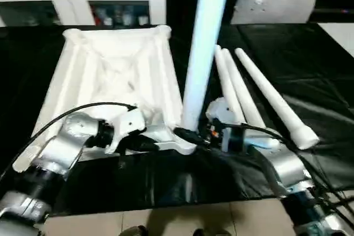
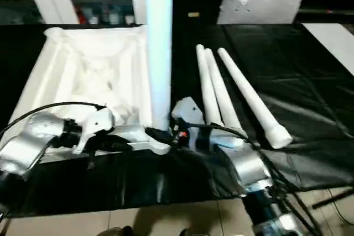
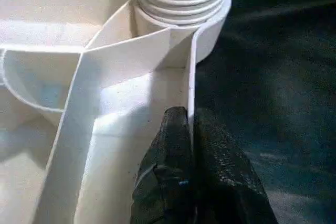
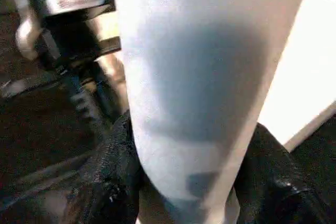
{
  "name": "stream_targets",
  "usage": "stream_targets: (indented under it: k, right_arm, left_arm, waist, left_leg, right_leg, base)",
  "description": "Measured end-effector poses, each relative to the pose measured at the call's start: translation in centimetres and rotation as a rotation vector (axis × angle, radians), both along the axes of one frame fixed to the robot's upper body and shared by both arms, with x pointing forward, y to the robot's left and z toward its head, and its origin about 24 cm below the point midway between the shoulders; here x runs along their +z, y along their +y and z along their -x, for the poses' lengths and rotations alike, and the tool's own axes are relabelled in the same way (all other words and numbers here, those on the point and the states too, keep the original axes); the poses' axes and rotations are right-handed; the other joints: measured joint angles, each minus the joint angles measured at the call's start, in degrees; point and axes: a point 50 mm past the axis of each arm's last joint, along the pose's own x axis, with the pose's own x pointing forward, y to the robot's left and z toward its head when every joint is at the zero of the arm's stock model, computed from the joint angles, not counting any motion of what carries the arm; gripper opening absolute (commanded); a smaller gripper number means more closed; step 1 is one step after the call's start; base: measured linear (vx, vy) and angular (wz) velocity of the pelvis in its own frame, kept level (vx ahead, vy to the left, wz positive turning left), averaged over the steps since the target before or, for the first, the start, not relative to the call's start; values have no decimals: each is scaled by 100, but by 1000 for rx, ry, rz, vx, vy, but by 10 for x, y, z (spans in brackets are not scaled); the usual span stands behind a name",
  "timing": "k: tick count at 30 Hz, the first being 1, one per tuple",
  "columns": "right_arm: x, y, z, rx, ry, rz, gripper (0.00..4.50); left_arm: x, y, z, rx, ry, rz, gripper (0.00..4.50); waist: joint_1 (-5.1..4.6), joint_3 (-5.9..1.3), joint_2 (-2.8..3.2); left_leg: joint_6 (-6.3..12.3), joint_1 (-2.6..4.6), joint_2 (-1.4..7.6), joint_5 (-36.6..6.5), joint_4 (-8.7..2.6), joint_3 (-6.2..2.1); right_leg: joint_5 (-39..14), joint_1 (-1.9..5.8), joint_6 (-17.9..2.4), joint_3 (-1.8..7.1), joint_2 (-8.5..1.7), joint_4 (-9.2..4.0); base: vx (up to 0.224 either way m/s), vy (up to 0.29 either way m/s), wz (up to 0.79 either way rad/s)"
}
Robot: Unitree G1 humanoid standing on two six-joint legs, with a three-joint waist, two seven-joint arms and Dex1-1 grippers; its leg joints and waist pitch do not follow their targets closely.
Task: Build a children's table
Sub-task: Insert table leg to table base
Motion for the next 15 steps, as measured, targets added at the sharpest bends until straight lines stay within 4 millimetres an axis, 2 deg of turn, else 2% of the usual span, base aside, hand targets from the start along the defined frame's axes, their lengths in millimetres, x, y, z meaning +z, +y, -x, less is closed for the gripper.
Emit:
stream_targets:
  k: [3, 7, 13, 15]
  right_arm:
    - [2, 10, -7, -57, -10, -28, 193]
    - [4, 19, -16, -115, -7, -57, 193]
    - [6, 24, -25, -143, -24, -65, 193]
    - [6, 25, -26, -150, -24, -64, 193]
  left_arm:
    - [2, 3, 9, 112, -23, 17, 0]
    - [1, -1, 25, 272, -39, 49, 0]
    - [3, -16, 34, 410, -43, 69, 0]
    - [3, -19, 34, 425, -41, 71, 0]
  waist:
    - [-93, -4, -3]
    - [-209, -9, -21]
    - [-197, -31, -94]
    - [-187, -31, -93]
  left_leg:
    - [-13, -64, 0, 8, 2, 0]
    - [-14, -71, -1, 8, 8, 1]
    - [-32, -82, 9, -3, 4, 6]
    - [-38, -83, 18, -7, 5, 7]
  right_leg:
    - [33, -41, -57, -6, -10, -2]
    - [74, -87, -124, -11, -14, -3]
    - [148, -121, -137, -13, -7, -2]
    - [149, -124, -137, -13, 2, -2]
  base:
    - [7, 15, -22]
    - [1, 6, -11]
    - [0, 0, 0]
    - [0, 0, 0]
